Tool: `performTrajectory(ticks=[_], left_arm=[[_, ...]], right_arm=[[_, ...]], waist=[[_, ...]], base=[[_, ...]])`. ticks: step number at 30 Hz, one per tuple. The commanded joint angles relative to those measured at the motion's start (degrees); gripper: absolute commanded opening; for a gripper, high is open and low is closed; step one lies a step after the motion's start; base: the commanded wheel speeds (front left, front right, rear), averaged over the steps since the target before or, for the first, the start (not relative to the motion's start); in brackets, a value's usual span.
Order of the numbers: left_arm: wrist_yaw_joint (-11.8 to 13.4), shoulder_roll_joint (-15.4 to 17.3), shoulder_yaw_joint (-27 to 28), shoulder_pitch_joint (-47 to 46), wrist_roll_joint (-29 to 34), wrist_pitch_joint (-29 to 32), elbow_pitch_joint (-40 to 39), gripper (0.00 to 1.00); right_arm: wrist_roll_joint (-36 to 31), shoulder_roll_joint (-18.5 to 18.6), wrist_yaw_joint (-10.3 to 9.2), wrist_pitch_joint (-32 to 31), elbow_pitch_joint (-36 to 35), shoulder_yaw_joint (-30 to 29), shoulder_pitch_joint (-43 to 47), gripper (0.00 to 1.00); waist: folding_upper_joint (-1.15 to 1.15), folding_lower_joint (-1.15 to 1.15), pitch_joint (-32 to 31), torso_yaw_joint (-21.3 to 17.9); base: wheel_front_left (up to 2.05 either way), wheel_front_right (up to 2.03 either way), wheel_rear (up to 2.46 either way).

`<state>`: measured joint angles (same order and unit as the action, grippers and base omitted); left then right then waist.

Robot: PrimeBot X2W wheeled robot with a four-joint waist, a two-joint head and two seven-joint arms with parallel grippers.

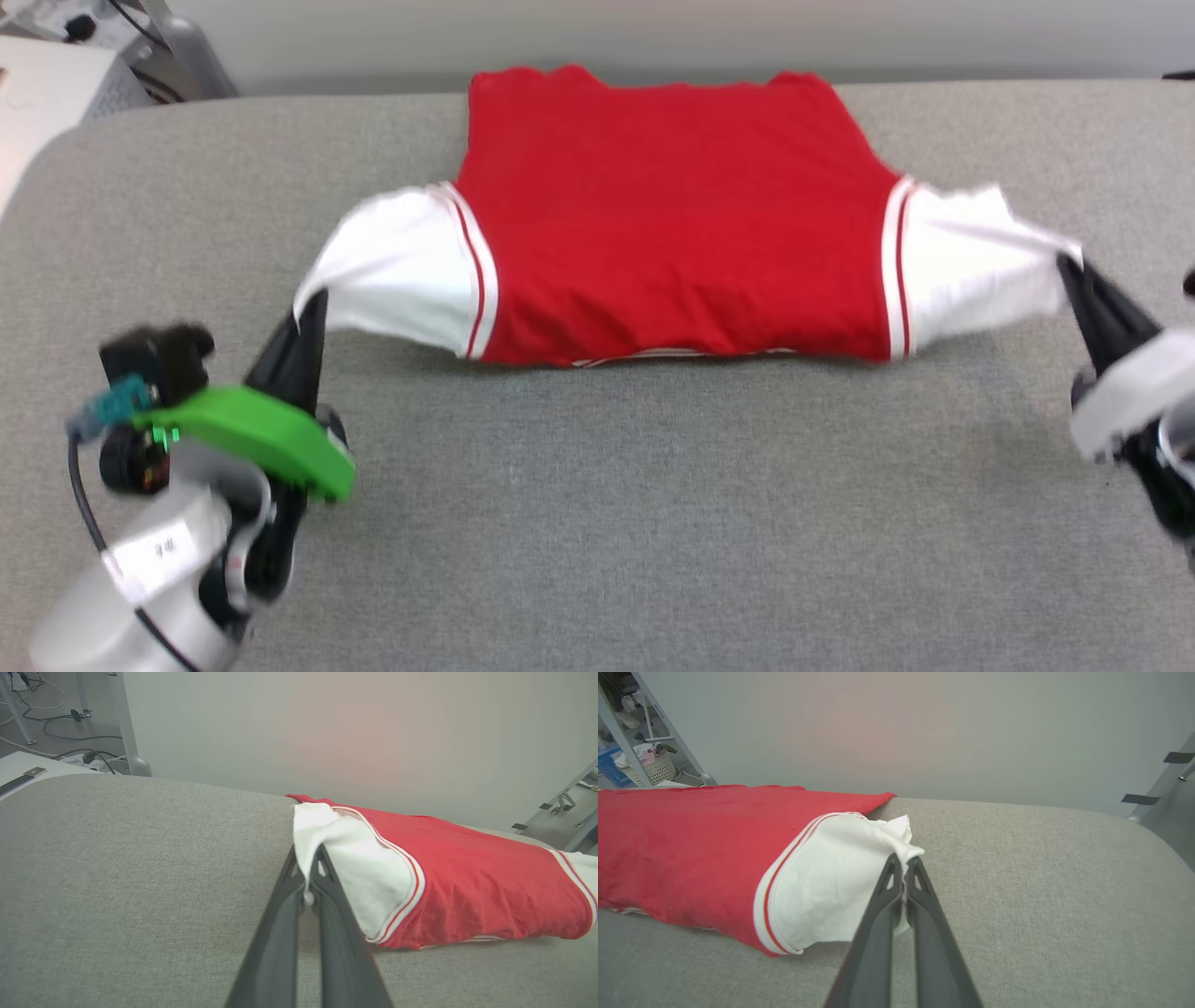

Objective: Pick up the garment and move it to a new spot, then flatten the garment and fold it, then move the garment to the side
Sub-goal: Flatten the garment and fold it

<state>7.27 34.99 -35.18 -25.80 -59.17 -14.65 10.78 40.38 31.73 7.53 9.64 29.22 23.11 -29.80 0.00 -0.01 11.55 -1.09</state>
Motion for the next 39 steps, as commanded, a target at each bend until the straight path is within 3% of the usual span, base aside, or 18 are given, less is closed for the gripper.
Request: performTrajectory(ticks=[1, 6, 13, 19, 24, 25, 26, 27, 34, 39], left_arm=[[1.0, 1.1, 0.2, 3.0, -0.3, -0.3, -1.1, 0.00], [4.2, 3.1, 0.2, 13.2, -1.5, -0.3, -5.8, 0.00], [6.9, 4.6, 0.2, 23.6, -3.5, -0.3, -8.5, 0.00], [7.6, 3.9, -0.2, 28.5, -3.8, -0.3, -8.7, 0.00], [7.3, 2.8, -0.4, 27.8, -2.5, -0.3, -8.3, 0.00], [7.1, 2.6, -0.6, 27.2, -2.2, -0.3, -8.2, 0.00], [7.1, 2.4, -0.6, 26.7, -1.9, -0.3, -8.2, 0.00], [7.0, 2.1, -0.7, 26.1, -1.4, -0.3, -8.2, 0.00], [7.0, 0.4, -0.8, 22.5, 1.9, -0.3, -9.0, 0.00], [7.4, -0.6, -0.2, 19.5, 5.3, -0.3, -11.2, 0.00]], right_arm=[[0.3, 0.1, -0.04, -0.6, -1.1, -1.5, 3.4, 0.00], [0.0, -0.9, -0.04, -4.1, -6.6, -8.4, 17.5, 0.00], [-3.1, -3.9, -0.04, -11.3, -14.3, -18.0, 33.9, 0.00], [-5.3, -7.1, -0.04, -18.8, -22.3, -23.7, 43.3, 0.00], [-7.4, -9.3, -0.04, -24.2, -26.9, -26.3, 45.1, 0.00], [-7.8, -9.6, -0.04, -25.2, -27.9, -26.5, 45.1, 0.07], [-8.3, -9.7, -0.04, -25.8, -28.6, -26.8, 44.9, 0.44], [-9.0, -9.9, -0.04, -26.2, -29.5, -27.4, 44.4, 1.00], [-11.8, -9.2, -0.04, -26.4, -36.5, -30.7, 36.6, 1.00], [-14.6, -5.7, -0.04, -25.8, -39.5, -33.6, 22.6, 1.00]], waist=[[0.00, 0.01, -3.3, 0.8], [0.00, 0.01, -5.7, 1.0], [0.00, 0.01, -7.5, 0.9], [0.00, 0.01, -7.9, 1.3], [0.00, 0.01, -7.5, 1.6], [0.00, 0.01, -7.3, 1.7], [0.00, 0.01, -7.2, 1.8], [0.00, 0.01, -7.0, 1.9], [0.00, 0.01, -4.2, 2.8], [0.00, 0.01, 0.2, 4.8]], base=[[0.00, 0.00, 0.00], [0.00, 0.00, 0.00], [0.00, 0.00, 0.00], [0.00, 0.00, 0.00], [0.00, 0.00, 0.00], [0.00, 0.00, 0.00], [0.00, 0.00, 0.00], [0.00, 0.00, 0.00], [0.00, 0.00, 0.00], [0.00, 0.00, 0.00]])
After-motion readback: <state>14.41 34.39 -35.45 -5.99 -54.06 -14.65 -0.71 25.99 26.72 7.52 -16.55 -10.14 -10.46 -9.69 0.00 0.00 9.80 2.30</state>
